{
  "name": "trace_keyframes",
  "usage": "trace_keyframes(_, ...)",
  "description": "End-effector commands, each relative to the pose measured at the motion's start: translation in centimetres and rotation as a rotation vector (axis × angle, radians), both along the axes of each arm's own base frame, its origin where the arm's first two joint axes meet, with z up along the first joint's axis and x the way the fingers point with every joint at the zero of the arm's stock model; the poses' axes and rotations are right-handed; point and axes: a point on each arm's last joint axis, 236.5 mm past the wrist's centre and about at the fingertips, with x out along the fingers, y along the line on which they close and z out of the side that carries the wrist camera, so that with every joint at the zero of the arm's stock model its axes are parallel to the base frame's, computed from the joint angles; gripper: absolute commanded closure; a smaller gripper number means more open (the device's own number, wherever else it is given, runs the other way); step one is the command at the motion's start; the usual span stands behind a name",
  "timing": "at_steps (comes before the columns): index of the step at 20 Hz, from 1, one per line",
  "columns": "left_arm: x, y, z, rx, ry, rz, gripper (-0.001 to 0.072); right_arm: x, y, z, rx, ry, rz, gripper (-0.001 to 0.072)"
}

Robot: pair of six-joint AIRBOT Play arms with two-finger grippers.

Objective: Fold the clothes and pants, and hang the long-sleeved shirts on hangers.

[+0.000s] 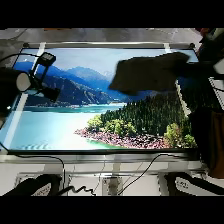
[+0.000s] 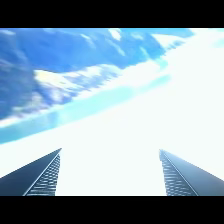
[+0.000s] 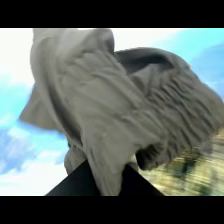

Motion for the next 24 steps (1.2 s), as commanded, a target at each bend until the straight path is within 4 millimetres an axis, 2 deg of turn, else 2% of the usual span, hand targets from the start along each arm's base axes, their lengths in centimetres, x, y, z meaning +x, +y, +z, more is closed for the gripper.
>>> trace_keyframes(1, -0.8, 1.3, 3.0, 0.033, -0.082, 0.013, 0.0012, -8.5, -11.3, 3.8, -0.050, 0.049, -0.365, 0.0686)
trace_keyframes(3, -0.7, 1.3, 2.9, 0.033, -0.079, 0.012, 0.0012, -14.7, -16.3, 4.0, -0.020, 0.131, -0.625, 0.0685)
trace_keyframes(6, -0.6, 1.2, 2.9, 0.033, -0.085, 0.011, 0.0011, -22.8, -20.1, 4.7, 0.018, 0.191, -0.900, 0.0686)
trace_keyframes(10, -0.3, 1.1, 3.2, 0.030, -0.101, 0.008, 0.0011, -30.2, -23.5, 7.4, -0.043, 0.134, -1.142, 0.0685)
trace_keyframes(13, -0.3, 1.1, 3.2, 0.030, -0.100, 0.008, 0.0011, -34.9, -25.4, 8.3, -0.082, 0.131, -1.303, 0.0685)
trace_keyframes(15, -0.3, 1.1, 3.1, 0.030, -0.100, 0.007, 0.0011, -36.2, -26.0, 8.3, -0.078, 0.129, -1.351, 0.0662)
trace_keyframes(16, -0.3, 1.1, 3.1, 0.030, -0.100, 0.007, 0.0011, -36.3, -26.1, 8.2, -0.077, 0.131, -1.354, 0.0564)
trace_keyframes(18, -0.3, 1.1, 3.1, 0.030, -0.099, 0.008, 0.0011, -35.8, -25.9, 8.0, -0.057, 0.129, -1.338, 0.0268)
trace_keyframes(19, -0.3, 1.1, 3.1, 0.030, -0.099, 0.008, 0.0011, -35.4, -25.6, 7.9, -0.043, 0.124, -1.326, 0.0222)
trace_keyframes(21, -0.3, 1.1, 3.1, 0.030, -0.099, 0.008, 0.0011, -34.4, -25.1, 7.8, -0.010, 0.109, -1.290, 0.0226)
trace_keyframes(22, -0.3, 1.1, 3.1, 0.030, -0.099, 0.008, 0.0011, -33.8, -24.9, 7.8, 0.004, 0.101, -1.270, 0.0253)
trace_keyframes(24, -0.3, 1.1, 3.1, 0.030, -0.099, 0.008, 0.0012, -32.3, -24.3, 8.0, 0.018, 0.079, -1.198, 0.0464)
